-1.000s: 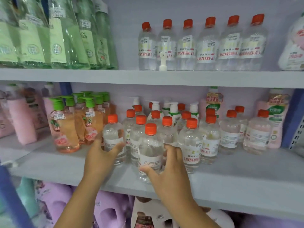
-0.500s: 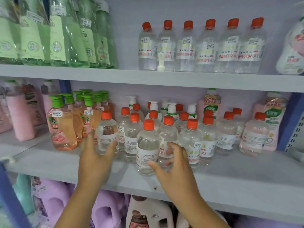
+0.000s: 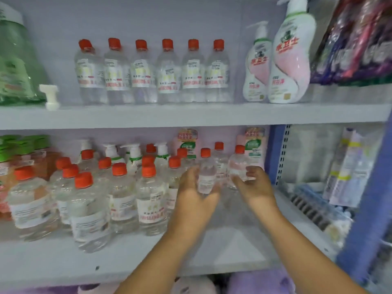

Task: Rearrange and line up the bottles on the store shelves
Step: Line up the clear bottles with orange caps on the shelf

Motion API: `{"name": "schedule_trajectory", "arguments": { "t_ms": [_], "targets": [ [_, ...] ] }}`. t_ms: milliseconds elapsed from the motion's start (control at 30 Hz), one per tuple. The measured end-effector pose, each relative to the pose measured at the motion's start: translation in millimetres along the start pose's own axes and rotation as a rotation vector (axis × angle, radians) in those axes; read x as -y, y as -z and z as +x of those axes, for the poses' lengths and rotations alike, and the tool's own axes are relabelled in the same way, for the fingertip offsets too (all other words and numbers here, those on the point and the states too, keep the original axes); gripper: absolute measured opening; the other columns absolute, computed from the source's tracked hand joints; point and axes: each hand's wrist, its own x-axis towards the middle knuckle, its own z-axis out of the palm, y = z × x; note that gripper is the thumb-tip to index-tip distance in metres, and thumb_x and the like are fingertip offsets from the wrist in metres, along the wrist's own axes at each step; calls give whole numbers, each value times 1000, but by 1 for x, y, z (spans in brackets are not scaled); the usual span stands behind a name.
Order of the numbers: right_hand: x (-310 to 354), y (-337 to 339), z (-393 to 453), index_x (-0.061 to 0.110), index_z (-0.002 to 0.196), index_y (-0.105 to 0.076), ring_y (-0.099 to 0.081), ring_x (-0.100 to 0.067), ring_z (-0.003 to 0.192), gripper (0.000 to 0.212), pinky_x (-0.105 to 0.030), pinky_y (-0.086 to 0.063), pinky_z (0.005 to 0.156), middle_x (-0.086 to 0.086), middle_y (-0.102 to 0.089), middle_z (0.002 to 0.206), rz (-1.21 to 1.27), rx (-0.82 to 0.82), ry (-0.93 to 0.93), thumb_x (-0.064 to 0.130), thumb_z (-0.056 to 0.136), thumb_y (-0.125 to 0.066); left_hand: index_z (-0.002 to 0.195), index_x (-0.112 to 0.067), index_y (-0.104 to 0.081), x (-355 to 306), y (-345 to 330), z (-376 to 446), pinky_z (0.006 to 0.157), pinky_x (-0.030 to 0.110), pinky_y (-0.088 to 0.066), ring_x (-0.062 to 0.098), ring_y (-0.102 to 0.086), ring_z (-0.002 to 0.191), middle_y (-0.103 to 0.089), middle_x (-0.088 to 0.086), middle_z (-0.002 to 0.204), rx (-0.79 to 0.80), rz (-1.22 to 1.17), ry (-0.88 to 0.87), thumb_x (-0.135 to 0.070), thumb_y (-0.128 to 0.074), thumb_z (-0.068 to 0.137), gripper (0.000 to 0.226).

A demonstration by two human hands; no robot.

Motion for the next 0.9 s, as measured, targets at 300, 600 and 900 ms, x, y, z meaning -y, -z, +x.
{"name": "schedule_trajectory", "arguments": {
  "t_ms": [300,600,900],
  "targets": [
    [-23,-12,52,28,127,-46,-65,-11,93,66,-22,-55,74,5,-61,117,-87,71,66,46,77,-83,157,3,-20,34,-81,93,107,41,-42,38,-41,138,-42,23,149,-152,973,5,-55,-68,88,102],
    [-19,13,19,32,108,-64,-69,-13,91,58,-34,-58,76,13,-70,100,-200,172,26,65,62,-78,154,-41,-30,26,-54,38,93,29,-47,26,-56,127,-52,2,144,-2,366,81,-47,-71,88,77],
    [58,-11,-118,38,99,-66,-68,7,80,44,-14,-52,66,22,-74,93,176,335,118,33,64,-93,133,-60,-44,-20,121,-93,79,32,-61,1,-72,92,-69,-30,110,-239,110,66,-47,-85,72,74]
  ]
}}
